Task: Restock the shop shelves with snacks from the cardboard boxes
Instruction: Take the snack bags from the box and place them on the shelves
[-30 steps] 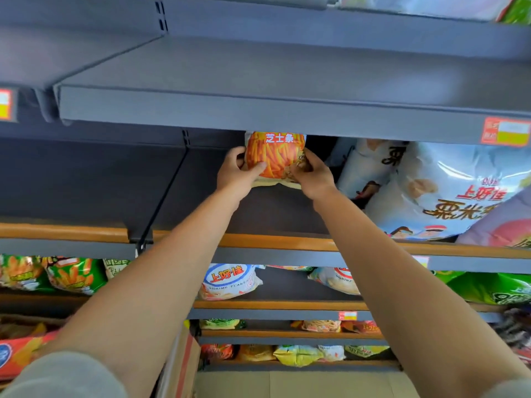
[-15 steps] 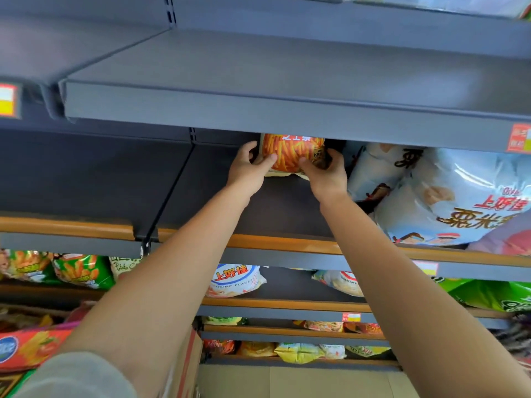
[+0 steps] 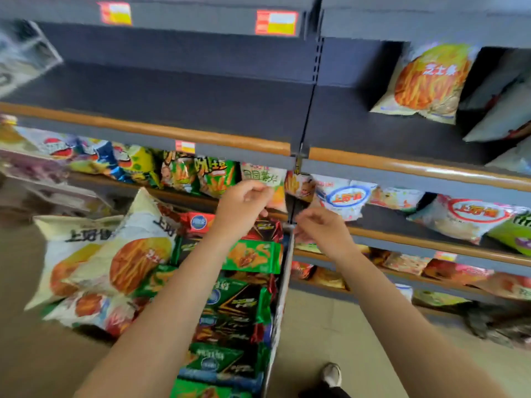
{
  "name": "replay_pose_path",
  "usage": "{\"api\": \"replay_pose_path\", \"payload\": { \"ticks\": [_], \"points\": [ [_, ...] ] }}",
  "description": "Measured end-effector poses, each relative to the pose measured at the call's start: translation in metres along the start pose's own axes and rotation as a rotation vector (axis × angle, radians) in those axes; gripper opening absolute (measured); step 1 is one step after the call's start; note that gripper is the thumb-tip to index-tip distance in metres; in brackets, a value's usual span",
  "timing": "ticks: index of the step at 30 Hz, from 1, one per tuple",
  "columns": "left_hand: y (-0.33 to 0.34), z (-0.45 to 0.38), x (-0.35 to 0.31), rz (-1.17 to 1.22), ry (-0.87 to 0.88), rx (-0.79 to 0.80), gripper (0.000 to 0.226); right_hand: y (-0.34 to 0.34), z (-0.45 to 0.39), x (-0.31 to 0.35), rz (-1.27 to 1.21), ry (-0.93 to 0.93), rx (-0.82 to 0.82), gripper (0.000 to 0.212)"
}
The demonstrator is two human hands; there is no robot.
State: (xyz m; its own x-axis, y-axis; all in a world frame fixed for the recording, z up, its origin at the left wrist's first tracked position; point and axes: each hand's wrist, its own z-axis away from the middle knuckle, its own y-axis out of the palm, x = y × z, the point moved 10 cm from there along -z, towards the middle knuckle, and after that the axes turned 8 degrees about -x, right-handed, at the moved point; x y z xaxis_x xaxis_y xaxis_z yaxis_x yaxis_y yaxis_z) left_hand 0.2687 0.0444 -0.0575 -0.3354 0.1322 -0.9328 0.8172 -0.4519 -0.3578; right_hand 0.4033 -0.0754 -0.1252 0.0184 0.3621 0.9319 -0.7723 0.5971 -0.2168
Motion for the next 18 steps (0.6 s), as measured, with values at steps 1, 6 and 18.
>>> {"api": "replay_pose_path", "payload": {
  "ticks": [1, 6, 18],
  "points": [
    [-0.022, 0.009, 0.020, -0.037, -0.044, -0.033, 0.012, 0.022, 0.006, -0.018, 0.042, 0.036, 0.040, 0.016],
    [-0.126, 0.060, 0.089, -0.242, -0.107, -0.278, 0.009, 0.100, 0.036, -0.067, 0.256, 0.062, 0.081, 0.007],
    [-0.262, 0.060, 0.179, -1.031, -0.464, -0.102, 0.110, 0.206, 0.083, -0.012, 0.375, -0.067, 0.201, 0.014]
  ]
}}
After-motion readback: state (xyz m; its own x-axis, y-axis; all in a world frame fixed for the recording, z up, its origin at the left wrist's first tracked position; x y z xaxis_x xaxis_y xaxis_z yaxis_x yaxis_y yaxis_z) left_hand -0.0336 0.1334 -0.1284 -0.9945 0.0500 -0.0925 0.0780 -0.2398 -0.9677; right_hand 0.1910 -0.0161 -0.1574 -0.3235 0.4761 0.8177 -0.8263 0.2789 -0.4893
